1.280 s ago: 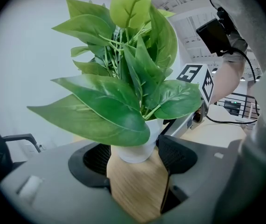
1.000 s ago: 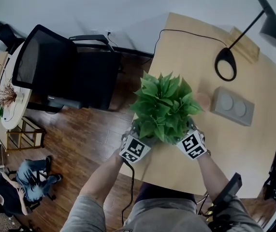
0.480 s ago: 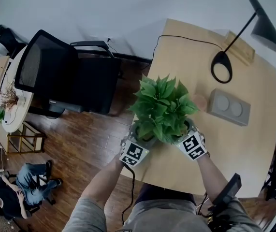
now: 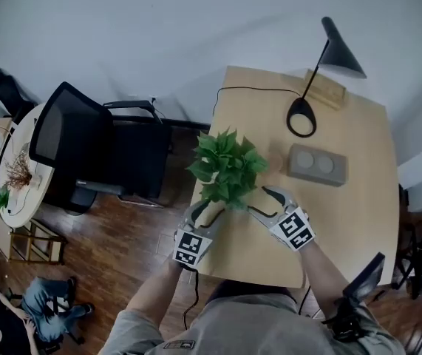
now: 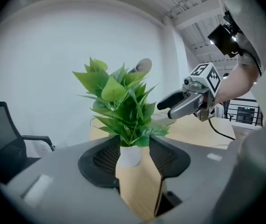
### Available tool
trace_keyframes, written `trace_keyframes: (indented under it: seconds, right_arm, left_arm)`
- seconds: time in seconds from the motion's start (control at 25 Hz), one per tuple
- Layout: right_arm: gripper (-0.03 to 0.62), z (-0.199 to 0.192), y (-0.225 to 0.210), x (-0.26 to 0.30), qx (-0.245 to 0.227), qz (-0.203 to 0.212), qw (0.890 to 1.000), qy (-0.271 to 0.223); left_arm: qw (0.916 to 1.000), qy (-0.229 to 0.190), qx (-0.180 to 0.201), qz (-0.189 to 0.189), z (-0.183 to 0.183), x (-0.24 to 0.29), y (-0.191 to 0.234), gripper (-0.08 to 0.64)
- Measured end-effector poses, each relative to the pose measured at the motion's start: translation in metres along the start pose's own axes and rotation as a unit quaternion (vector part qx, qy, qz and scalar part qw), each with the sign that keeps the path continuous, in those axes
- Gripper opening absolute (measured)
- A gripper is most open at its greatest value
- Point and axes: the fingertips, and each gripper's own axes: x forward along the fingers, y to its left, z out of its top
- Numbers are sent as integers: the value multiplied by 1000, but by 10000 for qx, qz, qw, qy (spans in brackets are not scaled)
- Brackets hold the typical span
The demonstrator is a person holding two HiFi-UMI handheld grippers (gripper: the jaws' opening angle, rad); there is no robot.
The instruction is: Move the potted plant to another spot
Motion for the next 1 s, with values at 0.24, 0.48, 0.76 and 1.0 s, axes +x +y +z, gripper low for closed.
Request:
trace_keyframes:
  seconds: [0.24,0.48,0.76,1.0]
  right_arm:
    - [158,38,17,-48,8,-245,9981,-566]
    - [5,47,36,-74,245,-371,9956,-829]
    - [5,43,49,-109,343,-362,9930,-1068]
    - [5,14,76,-165,362,-256,9921,-1171]
  left_arm:
    - [9980,-598,-177,38,51,-28,-20,61]
    - [9951,-899,-349,-196,79,-44,-47,3]
    - [9952,-883,-317,-281,82,-52,-91,3]
    - [9953,-845,-442,-190,76,-67,-160,3]
